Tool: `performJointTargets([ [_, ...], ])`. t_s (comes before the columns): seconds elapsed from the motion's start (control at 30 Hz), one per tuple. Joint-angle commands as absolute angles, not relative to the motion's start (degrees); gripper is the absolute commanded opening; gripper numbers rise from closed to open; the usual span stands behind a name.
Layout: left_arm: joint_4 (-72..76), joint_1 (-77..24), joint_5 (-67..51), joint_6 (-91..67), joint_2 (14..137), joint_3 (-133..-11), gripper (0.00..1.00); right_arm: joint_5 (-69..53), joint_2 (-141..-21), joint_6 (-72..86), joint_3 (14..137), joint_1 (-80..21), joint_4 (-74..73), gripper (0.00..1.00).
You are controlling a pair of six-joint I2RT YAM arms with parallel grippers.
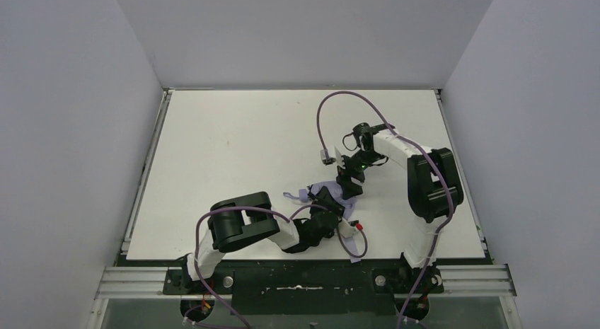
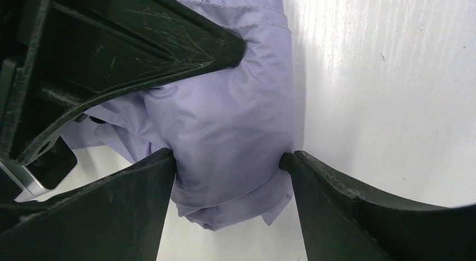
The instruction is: Put away the umbrella
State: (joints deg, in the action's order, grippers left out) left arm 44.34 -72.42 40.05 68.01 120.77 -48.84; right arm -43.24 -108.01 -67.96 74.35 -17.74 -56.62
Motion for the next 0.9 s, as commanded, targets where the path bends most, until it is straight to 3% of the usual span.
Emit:
performJointTargets([
  [0.0, 33.85, -73.38, 31.0, 68.12, 122.59, -46.19, 0.0, -40.72, -110.31, -67.2, 75.45, -18.59, -54.37, 0.71],
  [0.1, 34.38, -73.39, 31.11, 68.14, 122.0, -45.85, 0.0, -40.03, -112.12, -66.08, 75.86, -18.97, -54.44, 0.65],
  [0.27, 34.99, -73.3, 31.43, 66.99, 120.54, -45.36, 0.0, -35.0, -114.56, -63.12, 75.65, -19.03, -53.42, 0.42],
  [0.4, 35.94, -73.14, 32.87, 65.33, 117.4, -44.71, 0.01, -31.99, -115.14, -62.35, 75.66, -18.75, -53.55, 0.3],
  [0.5, 36.21, -73.04, 33.99, 63.71, 113.49, -43.39, 0.31, -32.1, -114.73, -61.26, 75.97, -18.44, -52.26, 0.22],
  [0.57, 35.27, -73.08, 34.4, 61.64, 109.77, -42.34, 0.42, -32.25, -114.37, -60.62, 75.88, -18.41, -50.92, 0.17],
  [0.7, 29.4, -73.75, 34.52, 56.2, 101.2, -40.71, 0.54, -32.55, -114.11, -58.63, 75.83, -18.86, -48.56, 0.12],
  [0.87, 22.14, -75.01, 37.13, 50.74, 89.77, -38.2, 0.6, -32.24, -112.1, -54.07, 74.04, -19.63, -44.7, 0.11],
])
